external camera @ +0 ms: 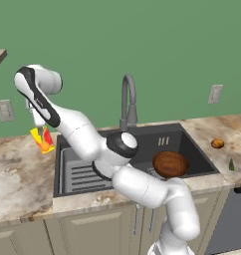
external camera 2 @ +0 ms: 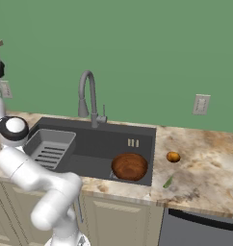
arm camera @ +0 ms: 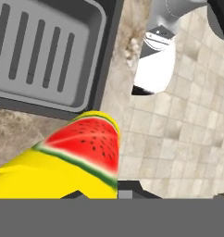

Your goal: Remove the mango and lemon wedge from the sink. Then move the bowl and cup from the counter to the sink for washing.

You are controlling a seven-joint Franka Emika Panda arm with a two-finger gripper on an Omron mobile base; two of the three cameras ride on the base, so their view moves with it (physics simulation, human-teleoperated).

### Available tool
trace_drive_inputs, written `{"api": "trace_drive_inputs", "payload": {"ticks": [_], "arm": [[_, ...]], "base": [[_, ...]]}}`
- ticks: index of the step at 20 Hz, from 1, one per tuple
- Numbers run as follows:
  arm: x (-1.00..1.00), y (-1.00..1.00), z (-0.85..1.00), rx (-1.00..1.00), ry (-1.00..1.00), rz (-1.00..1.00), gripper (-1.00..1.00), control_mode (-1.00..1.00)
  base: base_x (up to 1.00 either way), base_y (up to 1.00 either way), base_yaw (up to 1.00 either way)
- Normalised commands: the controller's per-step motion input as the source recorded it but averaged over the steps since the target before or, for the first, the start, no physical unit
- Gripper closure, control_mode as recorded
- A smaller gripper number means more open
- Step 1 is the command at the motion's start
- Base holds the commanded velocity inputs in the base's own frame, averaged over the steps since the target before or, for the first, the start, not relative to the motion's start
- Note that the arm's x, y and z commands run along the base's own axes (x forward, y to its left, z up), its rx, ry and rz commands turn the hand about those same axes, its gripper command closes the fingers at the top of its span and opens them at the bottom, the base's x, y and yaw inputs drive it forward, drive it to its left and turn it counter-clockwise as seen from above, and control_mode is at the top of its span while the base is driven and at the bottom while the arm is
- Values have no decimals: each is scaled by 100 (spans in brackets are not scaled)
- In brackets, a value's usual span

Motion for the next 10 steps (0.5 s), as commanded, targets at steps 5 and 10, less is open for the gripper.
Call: {"api": "trace_drive_inputs", "payload": {"ticks": [5,10], "arm": [[-22,-42,10,0,0,-1,100,-100],[-23,-47,9,0,0,0,100,-100]], "base": [[0,0,0],[0,0,0]]}}
